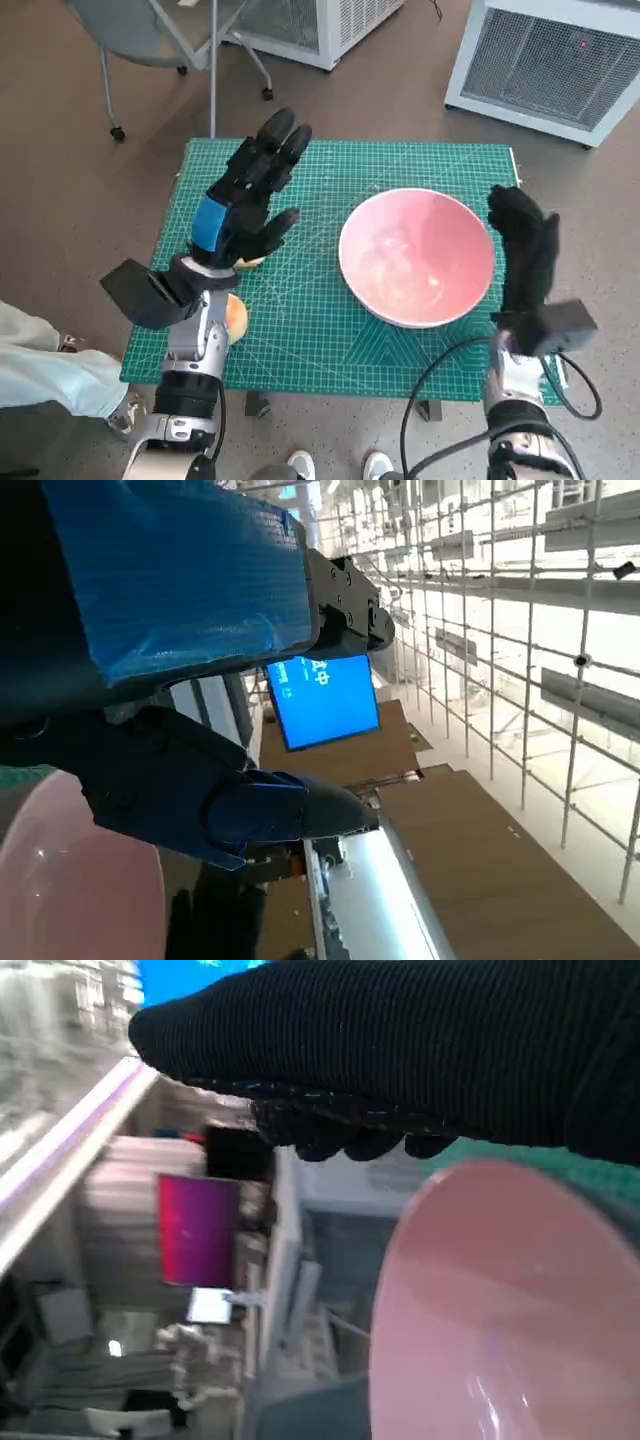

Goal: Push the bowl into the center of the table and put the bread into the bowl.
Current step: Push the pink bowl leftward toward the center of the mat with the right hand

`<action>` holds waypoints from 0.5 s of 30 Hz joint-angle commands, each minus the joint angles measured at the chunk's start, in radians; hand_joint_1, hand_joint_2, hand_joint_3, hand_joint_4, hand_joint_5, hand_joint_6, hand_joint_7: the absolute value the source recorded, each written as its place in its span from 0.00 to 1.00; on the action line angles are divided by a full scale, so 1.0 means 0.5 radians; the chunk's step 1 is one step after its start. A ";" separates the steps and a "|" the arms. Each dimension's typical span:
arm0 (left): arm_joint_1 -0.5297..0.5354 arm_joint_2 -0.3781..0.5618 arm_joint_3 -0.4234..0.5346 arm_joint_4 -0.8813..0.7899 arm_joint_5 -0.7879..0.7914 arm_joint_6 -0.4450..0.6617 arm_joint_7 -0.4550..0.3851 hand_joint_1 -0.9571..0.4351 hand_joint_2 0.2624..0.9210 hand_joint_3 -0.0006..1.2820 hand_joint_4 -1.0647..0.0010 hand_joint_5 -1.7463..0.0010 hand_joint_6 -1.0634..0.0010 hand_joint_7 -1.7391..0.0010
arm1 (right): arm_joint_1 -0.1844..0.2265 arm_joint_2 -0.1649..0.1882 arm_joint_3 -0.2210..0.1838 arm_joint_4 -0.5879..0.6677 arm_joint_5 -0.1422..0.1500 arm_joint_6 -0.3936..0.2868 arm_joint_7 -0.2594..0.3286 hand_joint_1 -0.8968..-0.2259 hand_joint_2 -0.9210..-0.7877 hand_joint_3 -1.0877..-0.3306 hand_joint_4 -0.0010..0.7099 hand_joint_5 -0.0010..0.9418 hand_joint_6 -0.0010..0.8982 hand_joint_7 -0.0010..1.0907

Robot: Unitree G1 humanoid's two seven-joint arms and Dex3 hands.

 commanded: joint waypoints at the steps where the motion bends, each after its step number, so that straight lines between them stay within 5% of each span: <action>1: 0.035 0.032 0.016 -0.007 0.008 -0.022 0.002 0.30 1.00 0.27 0.75 1.00 0.71 0.96 | -0.069 0.042 -0.037 0.118 0.047 0.140 -0.012 0.45 0.00 0.33 0.32 0.01 0.13 0.43; 15: 0.095 0.089 0.045 -0.067 0.050 -0.052 0.061 0.28 1.00 0.27 0.74 1.00 0.71 0.96 | -0.259 0.168 -0.111 0.189 0.148 0.330 0.085 0.39 0.00 0.37 0.32 0.00 0.17 0.39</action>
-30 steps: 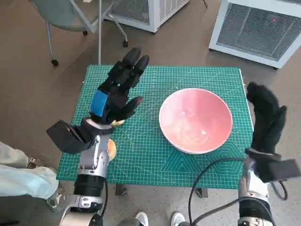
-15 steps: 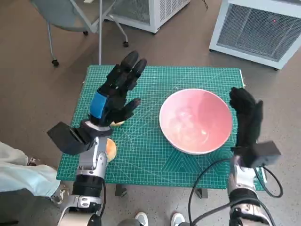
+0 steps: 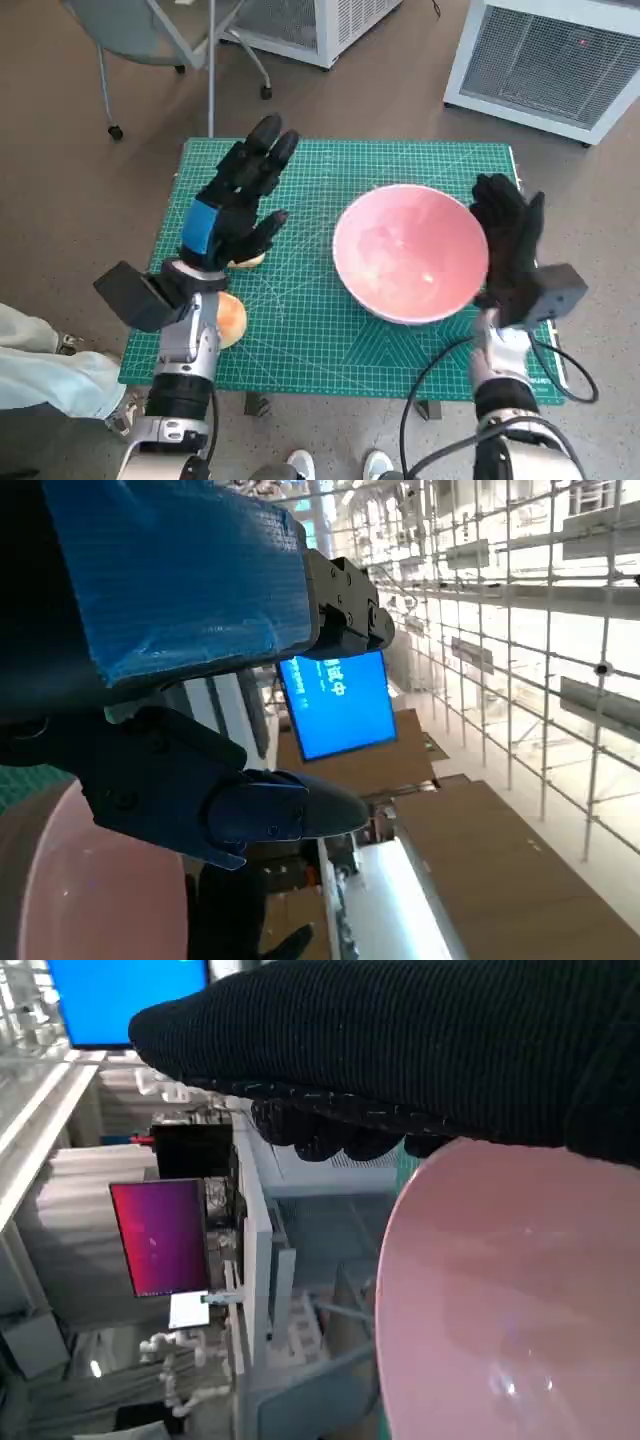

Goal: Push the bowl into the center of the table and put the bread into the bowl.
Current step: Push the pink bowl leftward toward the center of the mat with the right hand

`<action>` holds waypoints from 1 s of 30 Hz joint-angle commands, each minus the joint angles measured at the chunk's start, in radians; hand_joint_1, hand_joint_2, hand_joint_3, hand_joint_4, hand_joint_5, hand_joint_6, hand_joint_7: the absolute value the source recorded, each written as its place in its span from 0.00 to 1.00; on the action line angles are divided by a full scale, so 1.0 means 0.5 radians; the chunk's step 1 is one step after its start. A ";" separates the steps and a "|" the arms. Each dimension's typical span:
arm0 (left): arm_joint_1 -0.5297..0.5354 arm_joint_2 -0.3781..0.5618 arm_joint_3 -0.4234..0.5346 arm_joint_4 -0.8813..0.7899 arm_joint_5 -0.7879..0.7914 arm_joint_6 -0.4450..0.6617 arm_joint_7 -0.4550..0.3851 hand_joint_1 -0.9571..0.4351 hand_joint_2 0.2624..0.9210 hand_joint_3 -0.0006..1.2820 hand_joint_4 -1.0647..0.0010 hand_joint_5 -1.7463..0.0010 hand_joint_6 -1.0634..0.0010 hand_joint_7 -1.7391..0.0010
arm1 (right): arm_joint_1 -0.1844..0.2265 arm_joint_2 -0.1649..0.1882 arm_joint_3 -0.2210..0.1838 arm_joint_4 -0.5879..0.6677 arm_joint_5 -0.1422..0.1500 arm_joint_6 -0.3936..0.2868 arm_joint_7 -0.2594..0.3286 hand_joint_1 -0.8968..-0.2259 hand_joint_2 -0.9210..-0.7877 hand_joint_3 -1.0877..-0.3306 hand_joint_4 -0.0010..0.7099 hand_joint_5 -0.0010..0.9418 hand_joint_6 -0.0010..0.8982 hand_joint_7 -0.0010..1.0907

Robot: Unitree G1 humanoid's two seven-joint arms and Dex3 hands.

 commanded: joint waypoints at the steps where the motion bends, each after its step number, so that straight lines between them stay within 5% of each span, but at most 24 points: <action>1: 0.041 0.027 0.015 -0.053 0.032 -0.053 0.039 0.28 1.00 0.27 0.74 1.00 0.71 0.97 | -0.048 0.061 -0.039 0.060 0.059 0.109 0.047 0.39 0.00 0.37 0.32 0.00 0.17 0.39; 14: 0.093 0.064 0.024 -0.081 0.089 -0.101 0.132 0.27 1.00 0.28 0.74 1.00 0.72 0.98 | -0.157 0.115 -0.056 0.104 0.069 0.228 0.100 0.42 0.00 0.42 0.31 0.00 0.21 0.38; 30: 0.147 0.076 0.021 -0.171 0.068 -0.054 0.150 0.27 1.00 0.28 0.74 1.00 0.73 0.98 | -0.201 0.107 0.005 0.117 -0.016 0.317 0.055 0.45 0.00 0.40 0.35 0.01 0.25 0.36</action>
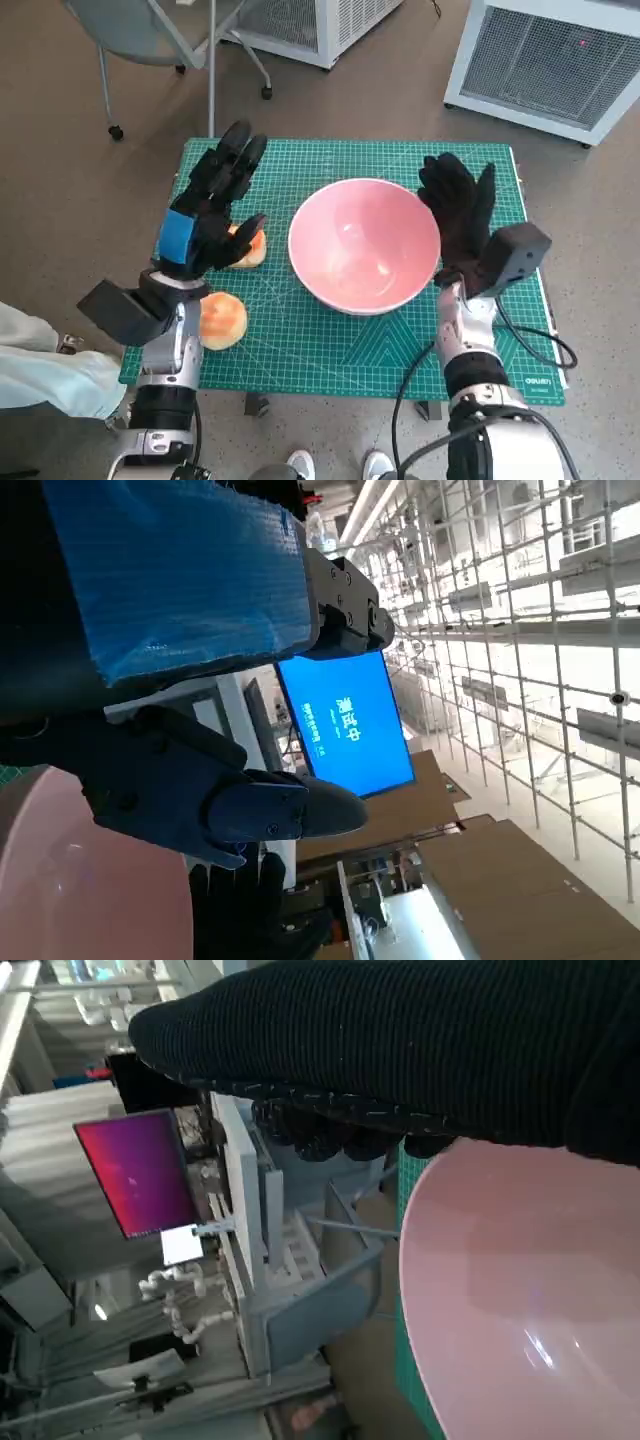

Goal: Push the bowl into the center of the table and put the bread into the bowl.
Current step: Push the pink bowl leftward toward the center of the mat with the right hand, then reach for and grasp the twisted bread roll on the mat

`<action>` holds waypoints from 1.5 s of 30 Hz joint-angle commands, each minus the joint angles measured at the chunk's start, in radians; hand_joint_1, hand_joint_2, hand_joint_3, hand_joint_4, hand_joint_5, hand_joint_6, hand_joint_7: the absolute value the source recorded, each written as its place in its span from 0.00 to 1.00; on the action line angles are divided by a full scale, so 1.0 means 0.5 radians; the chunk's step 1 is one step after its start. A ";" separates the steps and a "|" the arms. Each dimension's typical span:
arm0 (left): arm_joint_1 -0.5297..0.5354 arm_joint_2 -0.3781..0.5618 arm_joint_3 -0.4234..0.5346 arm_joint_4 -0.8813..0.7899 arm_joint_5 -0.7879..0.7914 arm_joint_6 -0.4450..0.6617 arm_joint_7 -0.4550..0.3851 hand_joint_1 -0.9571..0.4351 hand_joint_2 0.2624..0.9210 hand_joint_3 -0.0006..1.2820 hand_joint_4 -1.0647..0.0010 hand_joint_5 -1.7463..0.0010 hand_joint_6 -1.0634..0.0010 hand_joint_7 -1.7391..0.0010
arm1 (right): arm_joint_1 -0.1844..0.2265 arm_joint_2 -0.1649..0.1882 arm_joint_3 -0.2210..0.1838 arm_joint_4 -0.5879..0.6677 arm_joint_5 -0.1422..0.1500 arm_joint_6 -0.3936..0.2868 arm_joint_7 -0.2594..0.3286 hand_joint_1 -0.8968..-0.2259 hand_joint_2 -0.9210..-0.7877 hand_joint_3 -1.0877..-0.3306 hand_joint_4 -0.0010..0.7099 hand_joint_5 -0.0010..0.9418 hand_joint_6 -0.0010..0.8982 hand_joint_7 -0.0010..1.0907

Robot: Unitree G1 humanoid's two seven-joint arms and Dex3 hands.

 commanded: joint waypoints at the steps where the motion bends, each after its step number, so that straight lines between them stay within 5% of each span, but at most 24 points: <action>1: 0.031 0.005 0.002 -0.053 -0.017 0.016 0.009 0.27 1.00 0.28 0.74 1.00 0.73 0.98 | 0.023 -0.024 0.037 0.024 -0.060 0.025 -0.038 0.45 0.00 0.40 0.35 0.01 0.25 0.36; 10: 0.019 -0.013 -0.017 -0.059 0.006 0.035 0.032 0.27 1.00 0.28 0.74 1.00 0.73 0.99 | 0.084 -0.151 0.171 -0.092 -0.256 -0.287 -0.160 0.42 0.00 0.39 0.34 0.00 0.24 0.34; 19: 0.007 -0.014 -0.033 -0.050 0.021 0.033 0.052 0.27 1.00 0.28 0.74 1.00 0.73 0.99 | 0.103 -0.181 0.206 -0.138 -0.268 -0.395 -0.147 0.40 0.00 0.39 0.32 0.00 0.21 0.34; 21: -0.023 -0.035 -0.050 -0.037 -0.001 0.042 0.028 0.27 1.00 0.28 0.74 1.00 0.73 0.99 | 0.181 -0.157 0.179 -0.426 -0.071 -0.465 0.125 0.36 0.00 0.40 0.29 0.00 0.18 0.33; 23: -0.046 -0.047 -0.062 -0.024 -0.022 0.046 0.002 0.27 1.00 0.28 0.74 1.00 0.72 0.99 | 0.253 -0.144 0.186 -0.657 0.044 -0.477 0.274 0.32 0.00 0.41 0.26 0.00 0.15 0.32; 28: -0.085 -0.060 -0.075 -0.004 -0.065 0.057 -0.063 0.27 1.00 0.28 0.74 1.00 0.71 0.98 | 0.431 -0.155 0.270 -1.103 0.094 -0.384 0.358 0.27 0.00 0.42 0.22 0.00 0.10 0.33; 37: -0.147 -0.088 -0.089 0.007 -0.150 0.107 -0.189 0.27 1.00 0.26 0.74 1.00 0.70 0.98 | 0.708 -0.237 0.395 -1.749 -0.068 -0.181 0.310 0.22 0.00 0.43 0.20 0.00 0.01 0.47; 45: -0.167 -0.076 -0.090 -0.016 -0.168 0.135 -0.244 0.28 1.00 0.26 0.75 1.00 0.70 0.98 | 0.813 -0.279 0.419 -1.959 -0.163 -0.087 0.252 0.20 0.00 0.43 0.21 0.00 0.00 0.50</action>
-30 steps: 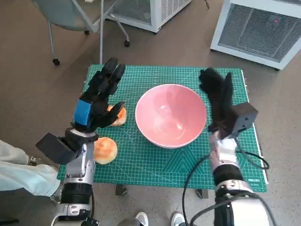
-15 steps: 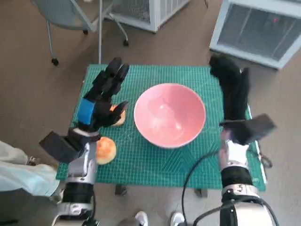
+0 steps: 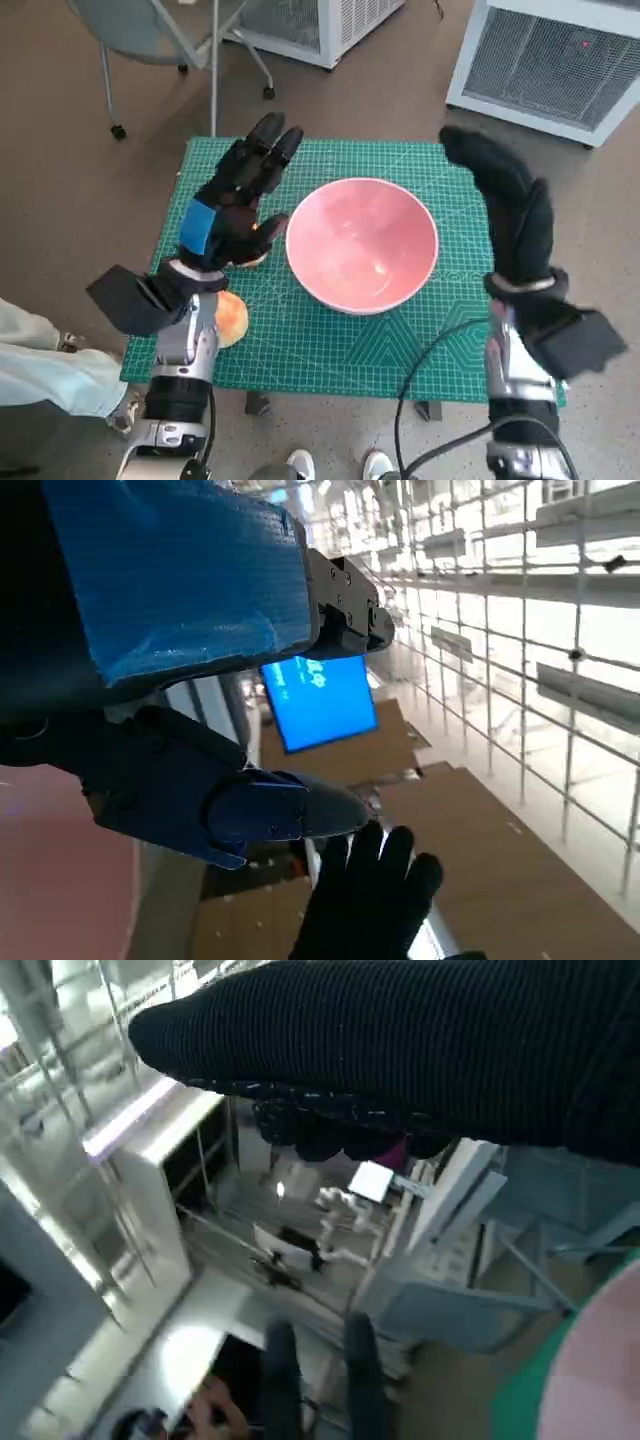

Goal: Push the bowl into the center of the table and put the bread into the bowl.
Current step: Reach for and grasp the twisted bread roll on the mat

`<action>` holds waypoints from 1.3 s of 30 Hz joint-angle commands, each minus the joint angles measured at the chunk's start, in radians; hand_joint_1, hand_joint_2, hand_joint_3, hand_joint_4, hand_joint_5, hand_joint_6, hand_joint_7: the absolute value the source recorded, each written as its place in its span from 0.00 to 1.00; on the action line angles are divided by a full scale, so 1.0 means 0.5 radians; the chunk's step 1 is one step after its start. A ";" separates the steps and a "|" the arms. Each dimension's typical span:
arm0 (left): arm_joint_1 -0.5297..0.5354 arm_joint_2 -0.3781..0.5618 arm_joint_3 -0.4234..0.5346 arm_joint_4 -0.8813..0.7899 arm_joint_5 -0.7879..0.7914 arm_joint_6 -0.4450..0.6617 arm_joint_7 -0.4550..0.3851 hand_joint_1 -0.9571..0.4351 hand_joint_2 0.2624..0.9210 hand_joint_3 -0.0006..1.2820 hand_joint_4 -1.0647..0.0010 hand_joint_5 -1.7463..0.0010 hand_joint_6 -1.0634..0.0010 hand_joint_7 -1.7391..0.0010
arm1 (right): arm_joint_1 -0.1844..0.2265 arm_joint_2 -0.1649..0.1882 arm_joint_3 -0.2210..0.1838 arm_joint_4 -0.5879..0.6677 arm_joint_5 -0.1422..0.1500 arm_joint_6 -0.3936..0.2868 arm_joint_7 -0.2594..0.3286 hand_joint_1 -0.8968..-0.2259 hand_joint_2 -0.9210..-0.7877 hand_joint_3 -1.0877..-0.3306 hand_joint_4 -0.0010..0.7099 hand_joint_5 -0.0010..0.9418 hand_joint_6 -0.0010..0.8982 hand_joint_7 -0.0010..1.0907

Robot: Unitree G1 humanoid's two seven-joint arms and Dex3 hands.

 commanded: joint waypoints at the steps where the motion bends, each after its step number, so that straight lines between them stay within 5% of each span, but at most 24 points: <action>1: -0.029 0.009 -0.006 -0.016 -0.016 0.020 -0.036 0.27 1.00 0.26 0.75 1.00 0.70 0.98 | 0.084 -0.029 0.017 -0.075 -0.047 0.069 -0.037 0.20 0.00 0.43 0.21 0.00 0.00 0.50; 13: -0.039 0.110 0.025 -0.001 0.069 -0.085 -0.060 0.27 1.00 0.25 0.77 1.00 0.71 0.99 | 0.121 0.002 0.049 -0.103 -0.053 0.119 -0.102 0.18 0.00 0.42 0.23 0.01 0.00 0.50; 21: -0.068 0.559 -0.001 0.066 0.748 -0.273 0.220 0.27 1.00 0.18 0.84 1.00 0.75 1.00 | 0.119 0.016 0.074 -0.101 -0.022 0.130 -0.091 0.16 0.00 0.43 0.23 0.01 0.00 0.49; 24: -0.088 0.770 -0.046 0.052 1.000 -0.109 0.276 0.27 0.99 0.10 0.87 1.00 0.75 1.00 | 0.118 0.019 0.081 -0.104 -0.009 0.137 -0.084 0.16 0.00 0.43 0.23 0.01 0.00 0.49; 29: -0.178 0.967 -0.135 0.100 1.208 0.201 0.241 0.35 0.83 0.01 0.90 1.00 0.72 0.99 | 0.115 0.026 0.092 -0.101 -0.001 0.146 -0.085 0.16 0.00 0.43 0.23 0.01 0.00 0.48; 39: -0.310 1.055 -0.363 0.202 1.405 0.654 0.152 0.52 0.74 0.00 0.89 1.00 0.66 0.98 | 0.091 0.040 0.103 -0.054 0.021 0.145 -0.075 0.16 0.00 0.43 0.23 0.01 0.00 0.48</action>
